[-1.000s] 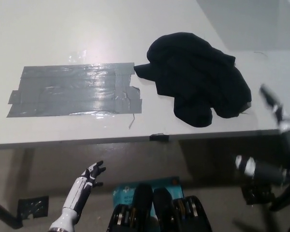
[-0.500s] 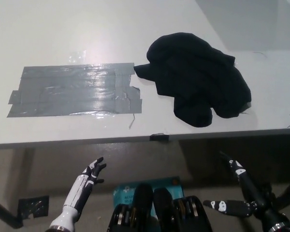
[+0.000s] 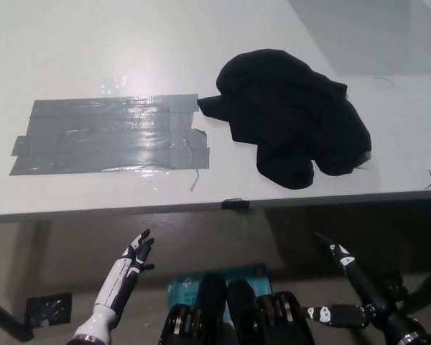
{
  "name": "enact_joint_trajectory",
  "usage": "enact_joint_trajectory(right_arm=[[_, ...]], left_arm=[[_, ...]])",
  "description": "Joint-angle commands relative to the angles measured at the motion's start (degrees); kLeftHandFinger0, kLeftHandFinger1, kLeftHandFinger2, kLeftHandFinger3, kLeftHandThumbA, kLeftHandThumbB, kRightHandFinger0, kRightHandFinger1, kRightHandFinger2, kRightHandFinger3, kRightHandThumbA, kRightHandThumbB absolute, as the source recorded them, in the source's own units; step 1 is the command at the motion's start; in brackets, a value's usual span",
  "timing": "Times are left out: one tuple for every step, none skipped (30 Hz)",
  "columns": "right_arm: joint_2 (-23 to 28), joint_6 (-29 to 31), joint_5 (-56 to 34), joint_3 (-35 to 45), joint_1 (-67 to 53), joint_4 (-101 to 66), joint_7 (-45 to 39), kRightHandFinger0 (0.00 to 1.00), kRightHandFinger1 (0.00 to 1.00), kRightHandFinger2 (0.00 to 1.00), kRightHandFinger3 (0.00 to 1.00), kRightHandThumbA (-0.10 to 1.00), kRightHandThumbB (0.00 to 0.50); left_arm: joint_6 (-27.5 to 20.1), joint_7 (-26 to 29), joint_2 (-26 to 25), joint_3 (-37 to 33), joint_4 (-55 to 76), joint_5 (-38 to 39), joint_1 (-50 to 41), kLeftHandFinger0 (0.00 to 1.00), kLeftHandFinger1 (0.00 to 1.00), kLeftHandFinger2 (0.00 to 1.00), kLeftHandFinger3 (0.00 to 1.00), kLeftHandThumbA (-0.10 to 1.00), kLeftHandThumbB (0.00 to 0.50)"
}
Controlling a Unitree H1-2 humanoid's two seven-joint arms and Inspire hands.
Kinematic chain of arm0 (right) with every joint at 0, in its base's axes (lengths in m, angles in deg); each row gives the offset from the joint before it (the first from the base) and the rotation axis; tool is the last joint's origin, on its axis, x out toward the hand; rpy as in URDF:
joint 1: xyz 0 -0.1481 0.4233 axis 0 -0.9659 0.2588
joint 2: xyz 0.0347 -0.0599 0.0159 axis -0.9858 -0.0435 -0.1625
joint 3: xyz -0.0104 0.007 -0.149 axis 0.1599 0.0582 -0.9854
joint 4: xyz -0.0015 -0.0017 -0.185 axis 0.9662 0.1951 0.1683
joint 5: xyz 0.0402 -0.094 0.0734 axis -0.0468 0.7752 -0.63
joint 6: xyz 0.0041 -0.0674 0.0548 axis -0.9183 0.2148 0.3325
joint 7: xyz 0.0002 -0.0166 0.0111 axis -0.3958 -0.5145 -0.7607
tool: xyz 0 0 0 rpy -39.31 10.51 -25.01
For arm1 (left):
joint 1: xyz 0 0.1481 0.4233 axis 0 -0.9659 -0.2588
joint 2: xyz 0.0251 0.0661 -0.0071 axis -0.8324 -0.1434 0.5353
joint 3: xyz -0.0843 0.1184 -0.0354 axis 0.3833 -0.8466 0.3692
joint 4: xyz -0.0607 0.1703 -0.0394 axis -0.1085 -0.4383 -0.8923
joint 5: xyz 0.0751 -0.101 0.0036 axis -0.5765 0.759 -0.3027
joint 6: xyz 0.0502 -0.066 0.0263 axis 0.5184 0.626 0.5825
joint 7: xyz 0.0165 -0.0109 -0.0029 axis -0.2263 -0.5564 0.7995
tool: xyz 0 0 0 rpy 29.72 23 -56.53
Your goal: A person hands a black t-shirt to the robot and rhe robot picks it up with its right hand and places it on the black spot on the desk infron tof it
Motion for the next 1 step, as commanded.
enact_joint_trajectory(right_arm=[[0.7, 3.0, 1.1, 0.2, 1.0, -1.1, -1.6, 1.00, 1.00, 1.00, 1.00, 1.00, 0.289]], left_arm=[[-0.8, -0.7, -0.6, 0.1, 1.5, 0.8, 0.7, 0.86, 1.00, 1.00, 1.00, 1.00, 0.494]])
